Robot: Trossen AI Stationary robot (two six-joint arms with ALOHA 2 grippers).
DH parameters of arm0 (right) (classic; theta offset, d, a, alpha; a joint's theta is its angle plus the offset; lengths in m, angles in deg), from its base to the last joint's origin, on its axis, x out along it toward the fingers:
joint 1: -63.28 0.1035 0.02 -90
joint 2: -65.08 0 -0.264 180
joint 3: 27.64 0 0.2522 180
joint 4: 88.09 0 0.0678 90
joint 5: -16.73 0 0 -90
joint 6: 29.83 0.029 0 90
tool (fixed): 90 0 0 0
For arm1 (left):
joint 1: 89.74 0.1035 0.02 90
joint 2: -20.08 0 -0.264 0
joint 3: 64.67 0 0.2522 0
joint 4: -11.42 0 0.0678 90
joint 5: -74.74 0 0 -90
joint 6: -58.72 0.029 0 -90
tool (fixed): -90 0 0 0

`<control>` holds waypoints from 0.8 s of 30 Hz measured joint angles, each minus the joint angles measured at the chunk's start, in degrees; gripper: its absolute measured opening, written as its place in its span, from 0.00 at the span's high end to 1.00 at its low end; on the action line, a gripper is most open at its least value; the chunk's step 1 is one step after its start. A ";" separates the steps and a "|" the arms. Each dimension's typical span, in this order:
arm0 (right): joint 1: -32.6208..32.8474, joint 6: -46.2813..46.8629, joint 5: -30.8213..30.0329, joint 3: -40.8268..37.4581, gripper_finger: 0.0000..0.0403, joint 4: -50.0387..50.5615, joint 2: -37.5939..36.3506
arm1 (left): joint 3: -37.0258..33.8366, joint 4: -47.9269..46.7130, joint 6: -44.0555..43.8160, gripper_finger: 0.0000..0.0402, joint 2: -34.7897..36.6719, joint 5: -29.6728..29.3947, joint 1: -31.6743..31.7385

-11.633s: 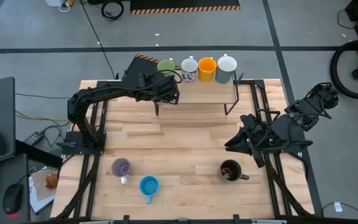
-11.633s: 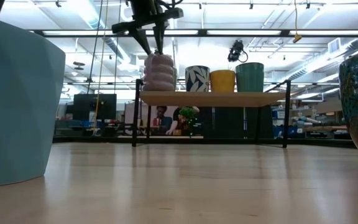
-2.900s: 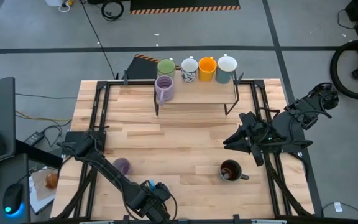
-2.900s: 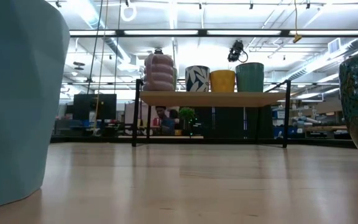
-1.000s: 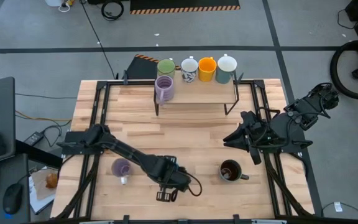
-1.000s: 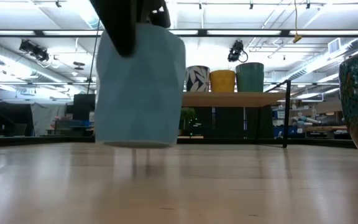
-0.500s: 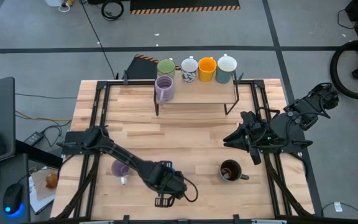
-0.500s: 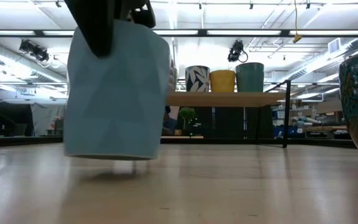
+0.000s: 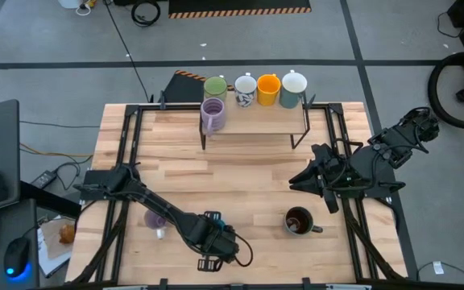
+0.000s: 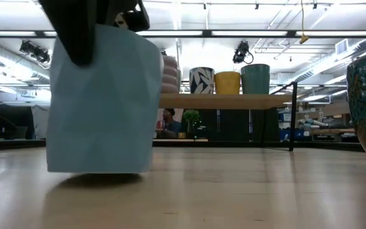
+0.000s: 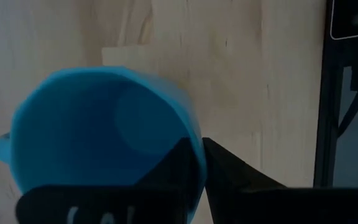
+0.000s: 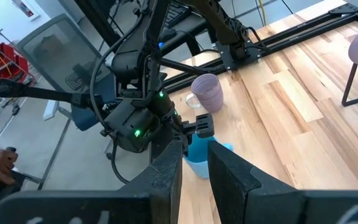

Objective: Place coffee mugs
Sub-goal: Put the blue mug on the shelf

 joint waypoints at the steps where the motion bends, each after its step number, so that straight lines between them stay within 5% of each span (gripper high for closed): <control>1: 0.00 0.00 0.00 0.00 0.80 -0.04 0.00 | -0.05 -0.05 -0.33 0.89 -0.01 0.02 -0.06; 12: 0.00 -0.04 0.98 0.01 0.80 -0.01 0.00 | 0.02 0.40 -2.26 0.69 0.36 0.63 -0.22; 24: 0.00 -0.04 1.60 0.00 0.80 0.12 0.00 | 0.13 0.13 -3.44 0.68 7.32 1.83 0.18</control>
